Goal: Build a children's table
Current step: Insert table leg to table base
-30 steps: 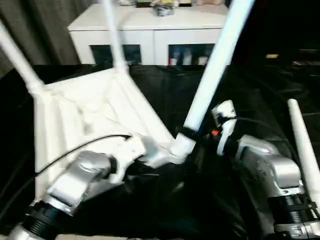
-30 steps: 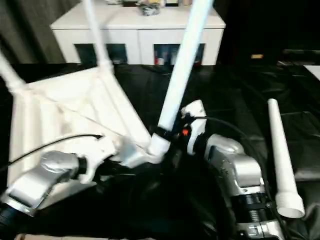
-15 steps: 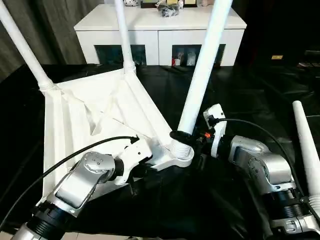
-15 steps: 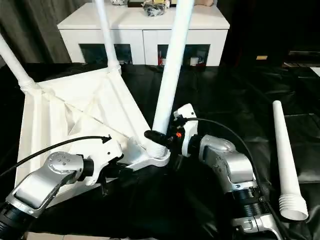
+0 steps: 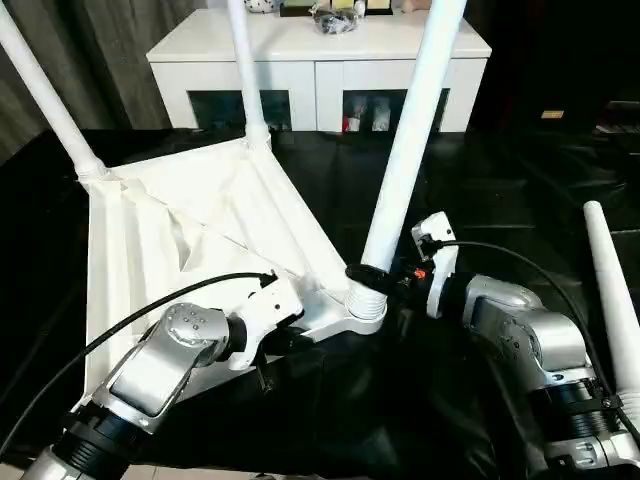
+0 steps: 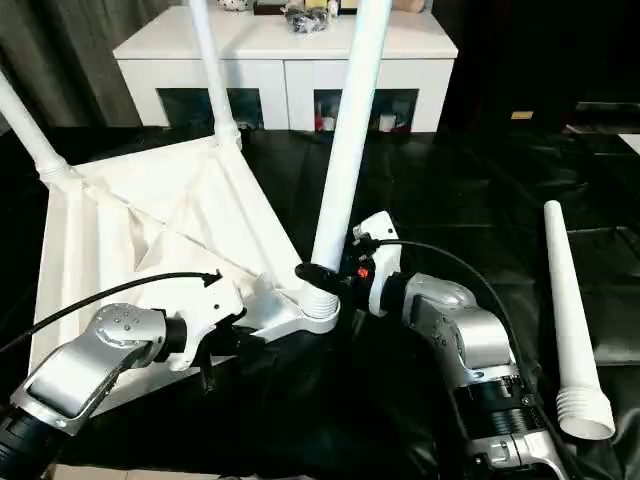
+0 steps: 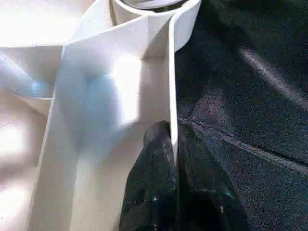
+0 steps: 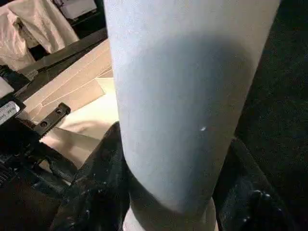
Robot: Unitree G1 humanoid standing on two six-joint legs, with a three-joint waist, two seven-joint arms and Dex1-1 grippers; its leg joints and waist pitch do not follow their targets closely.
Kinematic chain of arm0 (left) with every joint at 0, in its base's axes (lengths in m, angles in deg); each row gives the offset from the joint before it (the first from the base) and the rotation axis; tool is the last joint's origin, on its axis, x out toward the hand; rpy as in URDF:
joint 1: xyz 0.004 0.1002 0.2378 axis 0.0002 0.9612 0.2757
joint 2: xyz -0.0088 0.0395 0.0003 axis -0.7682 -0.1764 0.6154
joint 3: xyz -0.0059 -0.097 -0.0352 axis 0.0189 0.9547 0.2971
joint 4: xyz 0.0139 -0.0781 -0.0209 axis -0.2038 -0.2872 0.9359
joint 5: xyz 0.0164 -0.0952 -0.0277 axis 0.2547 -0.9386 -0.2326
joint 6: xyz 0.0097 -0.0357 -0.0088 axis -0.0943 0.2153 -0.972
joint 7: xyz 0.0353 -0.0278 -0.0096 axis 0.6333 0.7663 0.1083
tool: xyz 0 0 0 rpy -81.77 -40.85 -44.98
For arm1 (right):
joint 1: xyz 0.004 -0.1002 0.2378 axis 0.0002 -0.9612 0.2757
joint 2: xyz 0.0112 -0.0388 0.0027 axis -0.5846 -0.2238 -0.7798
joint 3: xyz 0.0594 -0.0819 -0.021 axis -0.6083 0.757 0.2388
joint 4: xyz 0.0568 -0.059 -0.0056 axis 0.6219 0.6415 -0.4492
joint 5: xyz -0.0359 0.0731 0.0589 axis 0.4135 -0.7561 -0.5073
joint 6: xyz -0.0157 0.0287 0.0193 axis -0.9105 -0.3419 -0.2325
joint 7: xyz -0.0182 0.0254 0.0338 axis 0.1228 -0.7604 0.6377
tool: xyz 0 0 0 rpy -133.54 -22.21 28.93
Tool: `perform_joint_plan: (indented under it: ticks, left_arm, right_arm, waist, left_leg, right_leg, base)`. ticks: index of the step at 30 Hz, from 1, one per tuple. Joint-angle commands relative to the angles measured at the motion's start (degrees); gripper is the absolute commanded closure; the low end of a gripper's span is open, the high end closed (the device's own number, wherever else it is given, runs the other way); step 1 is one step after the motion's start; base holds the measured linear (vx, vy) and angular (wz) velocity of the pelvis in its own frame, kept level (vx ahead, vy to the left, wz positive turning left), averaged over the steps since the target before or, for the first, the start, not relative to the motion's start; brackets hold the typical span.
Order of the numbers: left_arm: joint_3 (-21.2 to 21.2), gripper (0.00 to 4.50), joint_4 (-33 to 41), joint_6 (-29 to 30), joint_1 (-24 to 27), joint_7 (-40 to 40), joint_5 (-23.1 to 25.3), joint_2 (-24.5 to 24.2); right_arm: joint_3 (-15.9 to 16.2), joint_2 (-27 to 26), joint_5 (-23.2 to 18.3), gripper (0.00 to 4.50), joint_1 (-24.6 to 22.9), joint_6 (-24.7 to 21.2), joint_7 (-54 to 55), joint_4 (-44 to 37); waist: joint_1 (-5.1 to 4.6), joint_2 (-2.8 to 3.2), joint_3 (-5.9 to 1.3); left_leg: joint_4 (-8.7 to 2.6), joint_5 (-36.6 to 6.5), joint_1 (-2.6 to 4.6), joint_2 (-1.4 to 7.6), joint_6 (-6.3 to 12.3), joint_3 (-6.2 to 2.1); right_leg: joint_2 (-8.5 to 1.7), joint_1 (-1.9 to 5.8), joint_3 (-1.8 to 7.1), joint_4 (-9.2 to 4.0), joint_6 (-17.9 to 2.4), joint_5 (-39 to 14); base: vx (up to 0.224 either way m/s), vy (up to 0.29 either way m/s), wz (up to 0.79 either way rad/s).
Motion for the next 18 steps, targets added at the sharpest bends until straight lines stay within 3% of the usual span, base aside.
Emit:
perform_joint_plan:
  ticks: [1,10,14,15,16,17,18]
  left_arm:
    - [-0.22,4.5,-0.22,-1.08,-0.28,-1.45,-0.61,0.02]
    - [0.49,4.5,-1.13,-1.7,-0.88,-0.44,-0.43,0.75]
    - [1.06,4.5,-1.62,-1.91,-1.12,0.23,-0.28,0.95]
    - [1.18,4.5,-1.73,-1.93,-1.2,0.23,-0.25,0.88]
    - [1.2,4.5,-1.78,-1.95,-1.23,0.22,-0.24,0.87]
    - [1.33,4.5,-2.1,-2.08,-1.43,0.16,-0.2,0.86]
    - [1.4,4.5,-2.32,-2.17,-1.56,0.14,-0.17,0.85]
  right_arm:
    - [0.42,0.98,1.17,2.62,-1.47,-1.04,0.22,0.88]
    - [-0.91,-1.21,0.84,2.62,-3.86,1.38,2.4,1.91]
    - [-1.78,-2.32,1.08,2.62,-6.72,3.74,4.42,1.38]
    - [-1.99,-2.58,1.08,2.62,-7.39,4.08,4.89,1.11]
    - [-2.06,-2.66,1.08,2.62,-7.59,4.2,5.03,1.02]
    - [-2.43,-3.08,1.09,2.62,-8.56,4.81,5.72,0.51]
    - [-2.56,-3.29,1.18,2.62,-9.15,5.25,6.05,0.11]
  waist:
    - [-0.36,-0.26,-3.08]
    - [-0.32,-0.2,-2.95]
    - [-0.28,0.2,-2.85]
    - [-0.35,1.08,-2.86]
    - [-0.42,0.75,-2.82]
    - [-0.34,1.13,-2.84]
    - [-0.42,0.96,-2.83]
  left_leg:
    - [-5.42,-14.18,1.26,4.06,-0.82,-1.66]
    - [-5.63,-15.32,1.23,4.09,-1.02,-1.69]
    - [-5.91,-17.85,1.4,4.15,-1.88,-1.84]
    - [-5.98,-18.63,1.39,4.05,-2.27,-1.95]
    - [-6.03,-19.03,1.41,4.07,-2.33,-1.91]
    - [-6.09,-19.53,1.39,4.05,-2.53,-2.05]
    - [-6.1,-19.97,1.47,4.05,-2.55,-1.95]
  right_leg:
    - [-3.78,1.5,2.47,-4.87,-13.56,-7.31]
    - [-3.88,1.44,2.52,-5.1,-13.23,-8.77]
    - [-3.92,1.21,2.59,-5.47,-12.15,-11.54]
    - [-3.91,1.22,2.54,-5.45,-11.91,-11.98]
    - [-3.87,1.18,2.55,-5.68,-11.7,-12.27]
    - [-3.97,1.19,2.57,-5.62,-11.42,-12.84]
    - [-3.89,1.08,2.56,-5.79,-11.25,-13.21]
  base:
    - [0.0,0.0,0.0]
    - [0.0,0.0,0.0]
    - [0.0,0.0,0.0]
    - [0.0,0.0,0.0]
    - [0.0,0.0,0.0]
    - [0.0,0.0,0.0]
    - [0.0,0.0,0.0]
